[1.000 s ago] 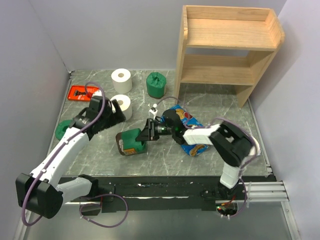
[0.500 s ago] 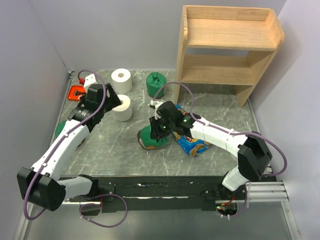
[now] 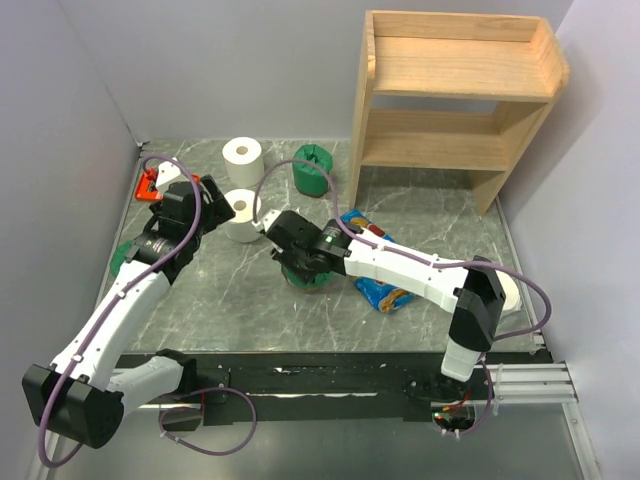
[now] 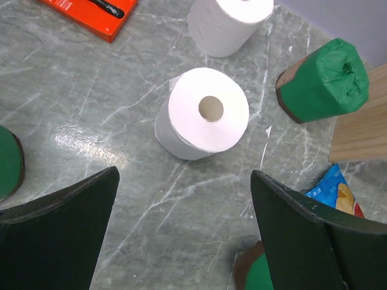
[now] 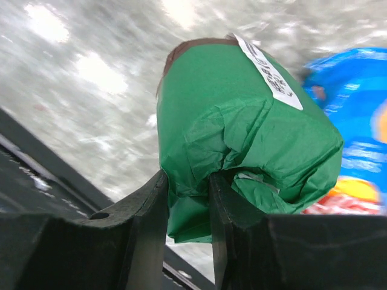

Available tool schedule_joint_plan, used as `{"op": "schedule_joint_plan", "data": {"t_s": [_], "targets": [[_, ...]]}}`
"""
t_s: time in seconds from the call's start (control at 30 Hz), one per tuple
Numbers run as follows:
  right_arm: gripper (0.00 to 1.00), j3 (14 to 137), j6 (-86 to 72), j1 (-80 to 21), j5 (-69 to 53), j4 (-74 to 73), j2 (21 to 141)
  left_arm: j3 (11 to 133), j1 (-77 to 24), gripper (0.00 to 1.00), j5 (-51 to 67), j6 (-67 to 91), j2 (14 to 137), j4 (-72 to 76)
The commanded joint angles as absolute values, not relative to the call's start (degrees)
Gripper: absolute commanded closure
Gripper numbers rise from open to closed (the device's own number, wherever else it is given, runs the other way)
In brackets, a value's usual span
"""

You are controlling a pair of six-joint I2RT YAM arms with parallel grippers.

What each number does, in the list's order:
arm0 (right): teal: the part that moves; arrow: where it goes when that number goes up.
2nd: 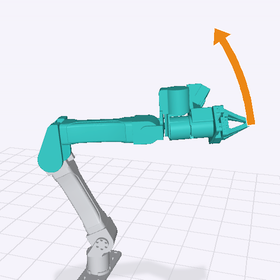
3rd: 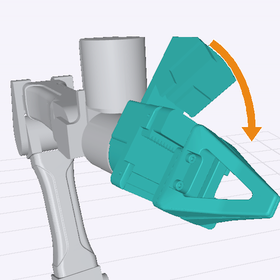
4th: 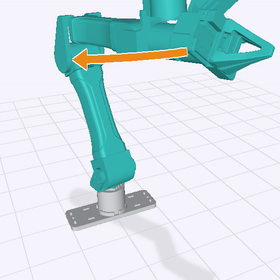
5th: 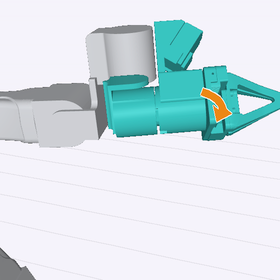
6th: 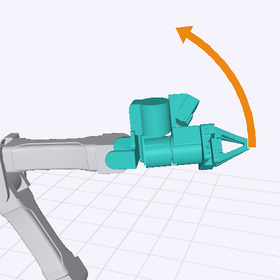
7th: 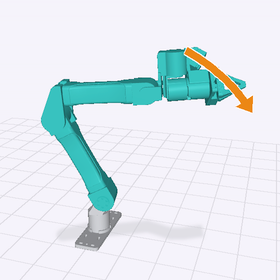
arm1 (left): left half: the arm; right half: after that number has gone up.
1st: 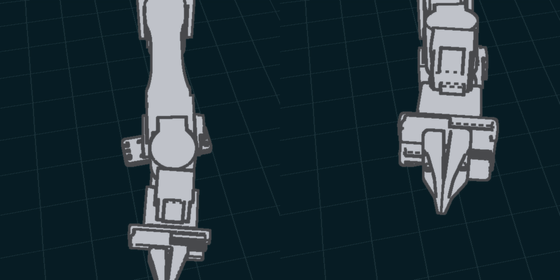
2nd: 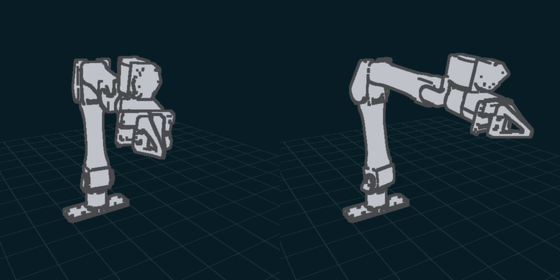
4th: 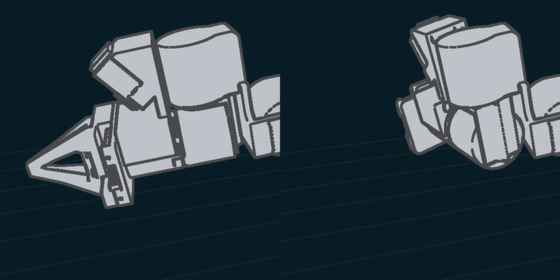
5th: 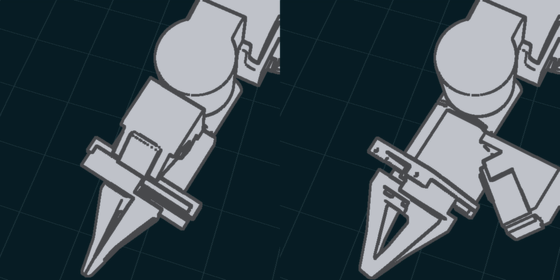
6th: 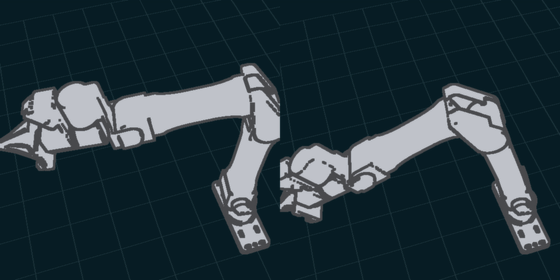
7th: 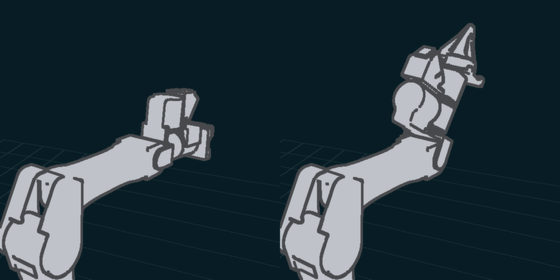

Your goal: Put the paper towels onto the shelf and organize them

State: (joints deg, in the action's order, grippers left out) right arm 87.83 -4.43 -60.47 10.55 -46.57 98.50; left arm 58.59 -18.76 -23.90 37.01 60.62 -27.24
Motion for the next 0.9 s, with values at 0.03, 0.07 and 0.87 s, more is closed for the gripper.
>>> {"op": "schedule_joint_plan", "data": {"t_s": [0.03, 0.07, 0.87], "targets": [[0.69, 104.3, 9.1, -61.7, 26.5, -55.9, 96.9, 58.9, -18.5, 0.04, -23.9, 36.2, 60.3, -25.6], [0.68, 106.5, 10.9, -61.8, 27.9, -57.2, 96.9, 58.8, -18.5, 0.04, -23.5, 36.3, 60.3, -25.3], [0.62, 117.9, 67.9, -34.6, 33.3, -30.0, 81.7, 58.1, -18.5, 0.04, -15.0, 36.9, 60.6, -23.9]]}}
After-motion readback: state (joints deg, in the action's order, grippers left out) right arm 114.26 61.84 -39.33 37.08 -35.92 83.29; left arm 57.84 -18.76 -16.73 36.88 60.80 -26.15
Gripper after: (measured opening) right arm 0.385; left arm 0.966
